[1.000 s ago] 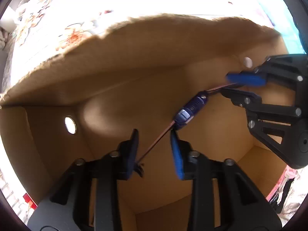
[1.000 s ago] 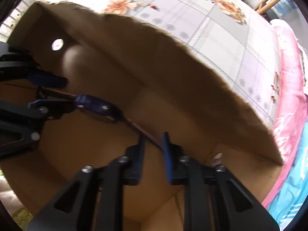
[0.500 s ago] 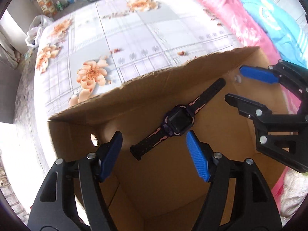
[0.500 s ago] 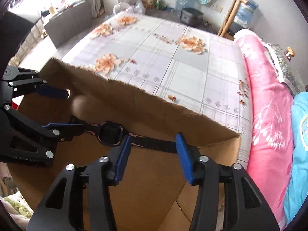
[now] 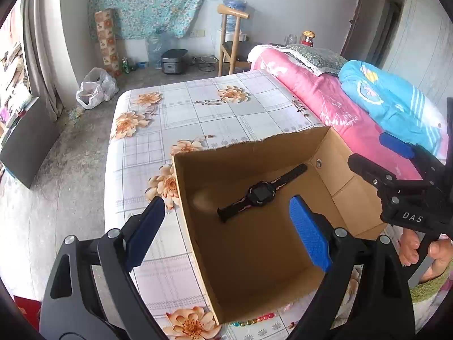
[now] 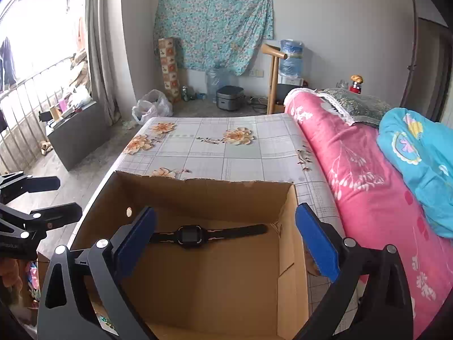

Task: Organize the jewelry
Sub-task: 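Lower the smartwatch into the box and open both tools, then move the left tool to the multicolour bead bracelet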

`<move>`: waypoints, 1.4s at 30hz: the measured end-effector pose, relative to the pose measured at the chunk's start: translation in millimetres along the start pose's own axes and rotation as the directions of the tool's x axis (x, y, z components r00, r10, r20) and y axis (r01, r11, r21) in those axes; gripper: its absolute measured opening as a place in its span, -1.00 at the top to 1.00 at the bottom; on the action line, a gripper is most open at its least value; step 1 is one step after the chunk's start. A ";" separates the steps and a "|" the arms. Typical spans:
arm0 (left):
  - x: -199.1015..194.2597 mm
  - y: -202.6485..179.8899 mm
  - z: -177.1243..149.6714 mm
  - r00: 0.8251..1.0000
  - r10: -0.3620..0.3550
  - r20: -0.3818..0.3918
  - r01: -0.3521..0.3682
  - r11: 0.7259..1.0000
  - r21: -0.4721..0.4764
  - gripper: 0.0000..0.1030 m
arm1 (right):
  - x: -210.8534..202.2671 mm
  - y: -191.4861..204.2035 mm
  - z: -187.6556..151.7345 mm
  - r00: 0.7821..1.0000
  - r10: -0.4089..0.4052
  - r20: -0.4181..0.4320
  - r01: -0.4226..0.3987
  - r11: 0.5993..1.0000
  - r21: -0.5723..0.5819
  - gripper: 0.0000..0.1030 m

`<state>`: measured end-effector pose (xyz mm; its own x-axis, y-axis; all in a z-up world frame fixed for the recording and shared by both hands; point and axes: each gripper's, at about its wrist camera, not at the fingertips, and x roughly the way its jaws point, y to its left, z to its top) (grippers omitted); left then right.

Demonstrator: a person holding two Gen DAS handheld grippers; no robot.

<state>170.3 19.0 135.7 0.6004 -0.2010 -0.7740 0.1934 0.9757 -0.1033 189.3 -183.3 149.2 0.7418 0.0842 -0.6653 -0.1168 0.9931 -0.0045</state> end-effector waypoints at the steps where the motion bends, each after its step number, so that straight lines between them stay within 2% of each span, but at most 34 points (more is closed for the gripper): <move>1: -6.5 4.7 -1.9 1.000 -0.006 0.008 0.006 1.000 -0.015 -0.66 | -6.7 1.6 -4.3 1.000 -0.003 0.014 0.003 1.000 0.004 -0.87; 6: -34.6 10.0 -34.2 0.999 -0.021 0.047 0.024 0.997 -0.068 -0.67 | -31.8 11.3 -18.5 0.998 -0.037 0.044 0.037 0.999 0.000 -0.87; 11: -44.9 13.7 -66.2 0.996 -0.023 0.083 0.035 0.989 -0.141 -0.67 | -54.1 22.6 -29.5 0.989 -0.100 0.111 0.102 0.995 -0.017 -0.87; 17: -59.9 23.0 -90.9 0.988 0.008 0.153 0.025 0.978 -0.209 -0.84 | -76.5 39.6 -34.9 0.977 -0.124 0.171 0.138 0.988 -0.074 -0.87; 21: -63.9 27.6 -102.6 0.987 -0.002 0.158 0.040 0.971 -0.235 -0.84 | -90.7 45.5 -41.7 0.978 -0.072 0.197 0.089 0.993 -0.080 -0.87; 27: -65.9 34.3 -119.8 0.982 -0.048 0.180 0.097 0.956 -0.276 -0.84 | -107.4 37.9 -59.0 0.974 0.055 0.221 -0.046 0.998 -0.044 -0.87; 31: -67.6 37.7 -129.7 0.977 -0.043 0.209 0.102 0.955 -0.279 -0.84 | -111.0 31.9 -75.4 0.972 0.082 0.219 -0.076 0.996 -0.036 -0.87; 35: -59.2 37.5 -139.3 0.980 -0.051 0.193 0.103 0.957 -0.270 -0.84 | -106.6 14.8 -98.9 0.978 0.082 0.190 -0.082 0.997 -0.008 -0.87; 38: -51.5 32.3 -148.8 0.984 -0.028 0.177 0.069 0.971 -0.231 -0.84 | -102.4 -5.1 -121.3 0.983 0.080 0.168 -0.088 0.995 0.042 -0.87; 42: -37.4 28.0 -162.9 0.990 0.027 0.137 -0.003 0.984 -0.176 -0.84 | -91.9 -19.0 -150.9 0.987 0.130 0.094 -0.139 0.985 0.098 -0.87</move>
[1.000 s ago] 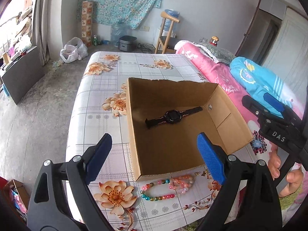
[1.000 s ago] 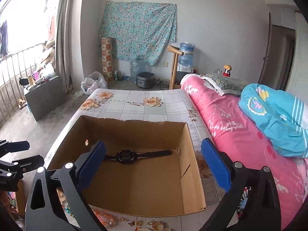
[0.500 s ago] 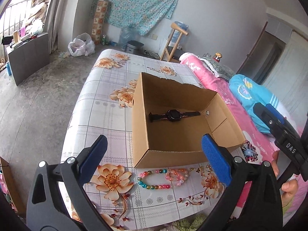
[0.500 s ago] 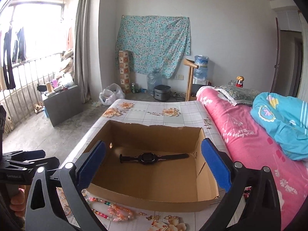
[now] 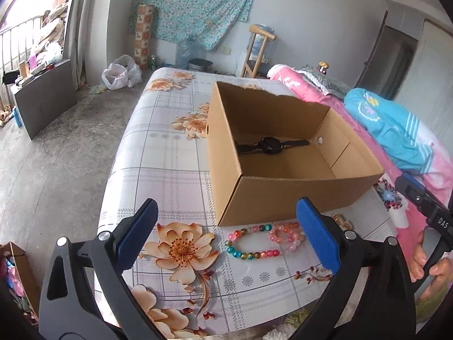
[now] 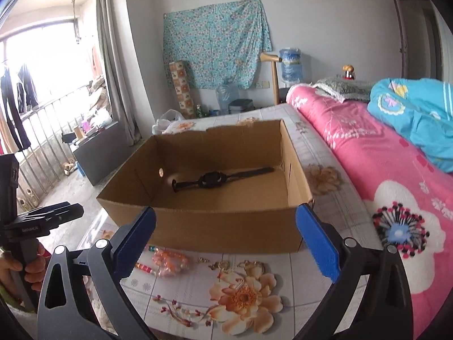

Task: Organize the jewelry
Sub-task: 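Move the left tool to the multicolour bead bracelet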

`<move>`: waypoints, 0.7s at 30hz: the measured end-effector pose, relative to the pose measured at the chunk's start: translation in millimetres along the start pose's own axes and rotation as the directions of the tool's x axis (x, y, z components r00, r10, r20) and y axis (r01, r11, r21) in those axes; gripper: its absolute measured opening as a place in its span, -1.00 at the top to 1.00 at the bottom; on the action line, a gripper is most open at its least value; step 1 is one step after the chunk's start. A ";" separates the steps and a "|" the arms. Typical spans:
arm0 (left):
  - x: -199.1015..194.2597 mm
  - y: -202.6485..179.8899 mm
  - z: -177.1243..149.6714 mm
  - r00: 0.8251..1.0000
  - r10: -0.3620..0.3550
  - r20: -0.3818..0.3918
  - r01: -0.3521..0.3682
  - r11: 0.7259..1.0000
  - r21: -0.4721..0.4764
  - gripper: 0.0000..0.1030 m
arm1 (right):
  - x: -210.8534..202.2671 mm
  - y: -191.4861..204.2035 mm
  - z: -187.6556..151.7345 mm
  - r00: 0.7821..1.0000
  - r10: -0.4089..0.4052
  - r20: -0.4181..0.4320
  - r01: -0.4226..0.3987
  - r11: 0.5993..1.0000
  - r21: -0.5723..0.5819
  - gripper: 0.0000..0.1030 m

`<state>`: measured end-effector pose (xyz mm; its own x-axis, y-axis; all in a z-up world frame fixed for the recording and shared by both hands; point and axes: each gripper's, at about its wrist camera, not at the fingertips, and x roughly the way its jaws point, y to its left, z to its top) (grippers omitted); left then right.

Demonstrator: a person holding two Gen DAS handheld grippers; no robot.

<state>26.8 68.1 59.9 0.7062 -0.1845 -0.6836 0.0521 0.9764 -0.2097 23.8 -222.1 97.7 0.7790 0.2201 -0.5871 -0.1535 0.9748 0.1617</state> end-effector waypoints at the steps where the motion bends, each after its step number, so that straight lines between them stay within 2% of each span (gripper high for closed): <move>1: 5.5 0.0 -4.2 1.000 0.015 -0.020 -0.015 1.000 0.013 -0.84 | 2.4 0.5 -6.8 1.000 0.016 -0.021 -0.016 1.000 0.000 -0.87; 7: 29.3 -6.7 -28.4 0.995 0.057 -0.076 -0.048 0.992 0.121 -0.83 | 21.5 18.9 -39.1 0.981 0.144 -0.126 -0.141 0.989 0.032 -0.87; 10: 38.2 -15.3 -36.2 0.993 0.075 -0.095 -0.055 0.978 0.200 -0.66 | 33.3 31.4 -48.3 0.967 0.193 -0.169 -0.187 0.981 0.050 -0.67; 11: 42.3 -17.3 -38.2 0.991 0.076 -0.108 -0.050 0.974 0.219 -0.51 | 38.8 36.1 -50.1 0.961 0.202 -0.188 -0.196 0.979 0.053 -0.58; 18: 63.3 -18.7 -41.2 0.983 0.036 -0.181 0.010 0.969 0.245 -0.06 | 76.5 56.8 -53.6 0.934 0.223 -0.279 -0.216 0.975 0.059 0.01; 21: 71.4 -19.7 -42.8 0.978 0.031 -0.208 0.026 0.964 0.264 0.09 | 88.4 60.6 -54.1 0.929 0.218 -0.300 -0.211 0.976 0.054 0.15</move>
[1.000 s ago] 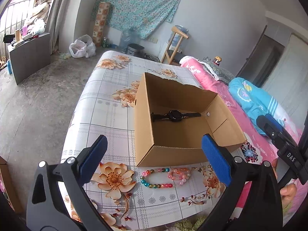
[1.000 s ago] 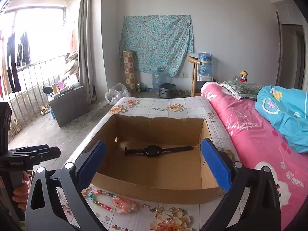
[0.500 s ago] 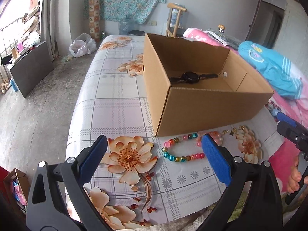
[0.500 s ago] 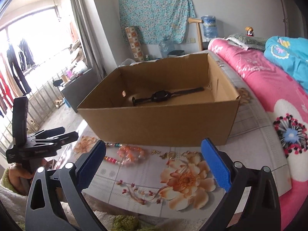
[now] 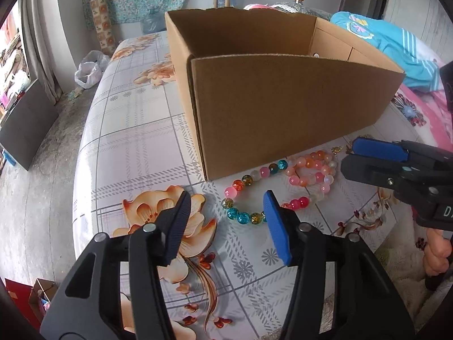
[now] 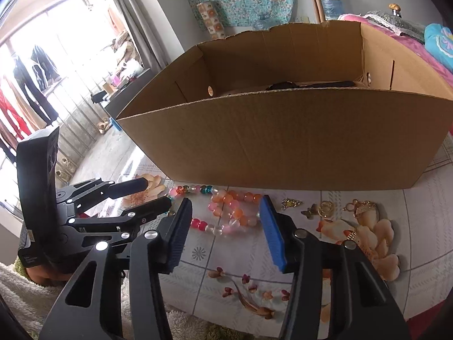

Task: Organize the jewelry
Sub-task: 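Move the left tool to the multicolour bead bracelet, then close the left tool on the multicolour bead bracelet and lift it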

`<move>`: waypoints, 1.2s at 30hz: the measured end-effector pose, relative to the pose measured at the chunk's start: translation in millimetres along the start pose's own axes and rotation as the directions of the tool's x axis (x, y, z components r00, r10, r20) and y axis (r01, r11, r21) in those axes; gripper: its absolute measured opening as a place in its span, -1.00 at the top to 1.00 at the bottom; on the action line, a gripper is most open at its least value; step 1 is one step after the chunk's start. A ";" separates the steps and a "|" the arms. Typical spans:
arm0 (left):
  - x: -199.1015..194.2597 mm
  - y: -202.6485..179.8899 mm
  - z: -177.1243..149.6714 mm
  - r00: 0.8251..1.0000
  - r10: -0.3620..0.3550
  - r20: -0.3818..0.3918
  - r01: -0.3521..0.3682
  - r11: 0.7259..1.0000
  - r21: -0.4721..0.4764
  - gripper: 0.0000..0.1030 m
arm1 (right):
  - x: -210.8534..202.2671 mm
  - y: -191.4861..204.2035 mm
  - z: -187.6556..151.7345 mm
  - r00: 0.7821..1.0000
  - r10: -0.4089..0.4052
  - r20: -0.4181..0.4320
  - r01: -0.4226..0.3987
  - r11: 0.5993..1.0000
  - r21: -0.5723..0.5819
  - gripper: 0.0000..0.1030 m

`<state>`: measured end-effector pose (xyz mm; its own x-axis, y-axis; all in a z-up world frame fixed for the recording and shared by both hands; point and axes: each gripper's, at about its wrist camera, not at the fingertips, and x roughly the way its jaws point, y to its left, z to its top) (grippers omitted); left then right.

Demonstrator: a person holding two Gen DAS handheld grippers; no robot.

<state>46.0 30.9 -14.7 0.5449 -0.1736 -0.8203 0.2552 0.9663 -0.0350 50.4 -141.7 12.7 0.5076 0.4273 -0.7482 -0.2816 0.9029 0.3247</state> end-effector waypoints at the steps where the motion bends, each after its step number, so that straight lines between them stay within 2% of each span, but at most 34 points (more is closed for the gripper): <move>1: 3.3 -1.3 0.5 1.000 -0.001 -0.009 0.001 1.000 0.011 0.12 | 3.3 0.5 0.8 1.000 -0.005 -0.008 0.005 1.000 -0.005 0.18; 3: 8.8 -4.4 -0.5 1.000 0.001 -0.026 -0.001 1.000 0.028 0.28 | 8.3 1.7 2.3 1.000 -0.015 -0.024 0.015 1.000 -0.013 0.28; 8: 16.7 -4.9 0.0 0.998 -0.014 -0.059 0.016 0.999 0.027 0.49 | 16.9 5.5 3.9 0.998 -0.032 -0.053 0.030 0.999 -0.032 0.36; 20: 23.1 -10.1 8.7 0.995 0.004 -0.096 0.001 0.999 0.054 0.49 | 34.4 11.2 6.0 0.993 -0.039 -0.115 0.036 0.999 -0.029 0.53; 26: 27.3 -16.0 16.4 0.996 0.014 -0.088 -0.009 0.999 0.049 0.49 | 41.7 10.7 6.7 0.990 -0.037 -0.133 0.036 0.999 -0.012 0.74; 28: 27.2 -15.6 15.5 0.996 0.020 -0.086 -0.016 0.999 0.044 0.55 | 42.1 11.0 6.6 0.991 -0.029 -0.129 0.028 1.000 -0.006 0.80; 30: 28.0 -14.8 16.9 0.996 0.026 -0.085 -0.023 0.999 0.036 0.80 | 42.9 11.9 5.8 0.992 -0.027 -0.125 0.027 1.000 -0.006 0.80; 36: 27.8 -14.6 17.5 0.996 0.024 -0.081 -0.022 0.999 0.025 0.83 | 40.1 10.7 4.4 0.994 -0.010 -0.111 0.010 1.000 -0.001 0.80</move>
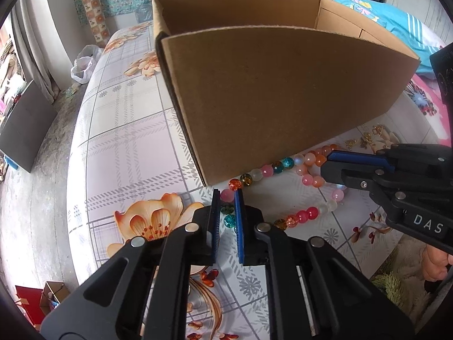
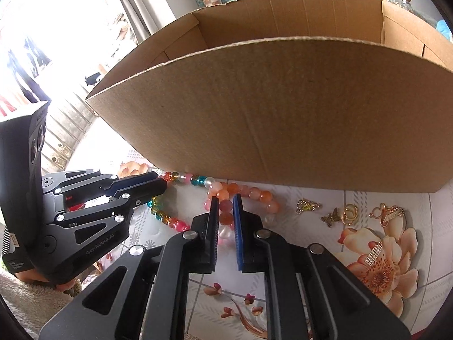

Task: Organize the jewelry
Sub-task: 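Close the left tool on the multicolour bead bracelet and lift it, then carry the bead bracelet into the box with the left tool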

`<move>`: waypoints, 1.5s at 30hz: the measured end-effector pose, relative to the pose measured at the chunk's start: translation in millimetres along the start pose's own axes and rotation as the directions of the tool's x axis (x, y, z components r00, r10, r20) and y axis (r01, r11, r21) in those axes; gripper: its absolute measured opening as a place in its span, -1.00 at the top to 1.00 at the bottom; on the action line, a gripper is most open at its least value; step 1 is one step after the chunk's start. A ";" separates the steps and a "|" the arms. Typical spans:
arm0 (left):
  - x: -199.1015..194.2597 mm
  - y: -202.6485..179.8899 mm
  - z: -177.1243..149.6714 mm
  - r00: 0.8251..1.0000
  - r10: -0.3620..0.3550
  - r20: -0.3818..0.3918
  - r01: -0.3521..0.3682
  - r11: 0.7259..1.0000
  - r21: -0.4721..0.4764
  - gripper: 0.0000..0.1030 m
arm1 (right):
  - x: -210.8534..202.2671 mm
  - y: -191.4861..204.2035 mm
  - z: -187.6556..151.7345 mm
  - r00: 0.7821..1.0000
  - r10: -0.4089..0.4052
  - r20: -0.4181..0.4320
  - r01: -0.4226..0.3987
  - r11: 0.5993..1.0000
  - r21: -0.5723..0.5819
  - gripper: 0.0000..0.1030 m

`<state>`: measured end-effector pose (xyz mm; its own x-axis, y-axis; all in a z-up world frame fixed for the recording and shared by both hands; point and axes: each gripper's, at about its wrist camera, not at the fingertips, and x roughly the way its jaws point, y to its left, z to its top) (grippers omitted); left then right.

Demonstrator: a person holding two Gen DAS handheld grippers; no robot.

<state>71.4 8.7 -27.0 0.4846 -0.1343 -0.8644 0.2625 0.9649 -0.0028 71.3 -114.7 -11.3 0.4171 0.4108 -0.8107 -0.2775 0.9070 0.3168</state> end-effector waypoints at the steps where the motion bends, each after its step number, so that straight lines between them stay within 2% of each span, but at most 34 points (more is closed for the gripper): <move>1: -0.3 0.1 0.2 1.000 -0.008 -0.001 0.008 1.000 -0.005 0.83 | -2.2 -0.3 -0.7 1.000 0.004 0.003 -0.004 1.000 0.002 0.80; 9: -14.2 0.7 -0.9 0.999 -0.039 0.019 0.039 0.999 0.014 0.84 | -21.2 -8.5 -8.3 0.999 0.032 0.034 -0.032 0.999 0.014 0.80; 15: -43.7 7.4 -0.8 0.988 -0.141 0.056 0.140 0.990 0.023 0.84 | -47.3 -12.5 -11.2 0.994 0.085 0.069 -0.087 0.996 0.034 0.80; 19: -70.9 8.4 1.4 0.968 -0.233 0.099 0.231 0.973 0.032 0.84 | -73.1 -14.5 -13.5 0.987 0.124 0.104 -0.127 0.992 0.027 0.81; 24: -111.6 9.2 10.7 0.926 -0.333 0.180 0.327 0.943 0.062 0.84 | -109.2 -8.3 -5.2 0.970 0.190 0.152 -0.191 0.981 -0.004 0.80; 29: -139.9 8.4 37.7 0.894 -0.362 0.266 0.349 0.932 0.095 0.84 | -139.3 5.1 22.1 0.950 0.208 0.233 -0.195 0.978 -0.079 0.80; 32: -145.6 6.4 61.3 0.888 -0.339 0.311 0.320 0.941 0.111 0.84 | -145.4 7.5 51.1 0.943 0.209 0.261 -0.186 0.976 -0.112 0.81; 34: -138.8 5.9 79.8 0.893 -0.310 0.326 0.286 0.951 0.119 0.84 | -142.3 5.3 73.2 0.943 0.203 0.264 -0.177 0.977 -0.120 0.81; 37: -115.2 8.0 105.3 0.917 -0.260 0.302 0.239 0.965 0.106 0.84 | -121.7 -4.3 108.3 0.952 0.204 0.227 -0.186 0.977 -0.100 0.80; 41: -76.5 19.6 123.6 0.957 -0.211 0.201 0.196 0.976 0.091 0.84 | -71.6 -18.3 141.9 0.978 0.195 0.068 -0.193 0.981 -0.027 0.80; 45: -48.3 22.0 125.1 0.978 -0.185 0.093 0.174 0.978 0.113 0.83 | -21.6 -25.8 149.0 0.978 0.177 -0.113 -0.176 0.984 0.020 0.80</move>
<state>158.2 8.2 77.6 0.5031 -0.3306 -0.7985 0.4357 0.8950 -0.0960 198.4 -133.1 71.4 0.2606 0.5513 -0.7926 -0.3289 0.8225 0.4640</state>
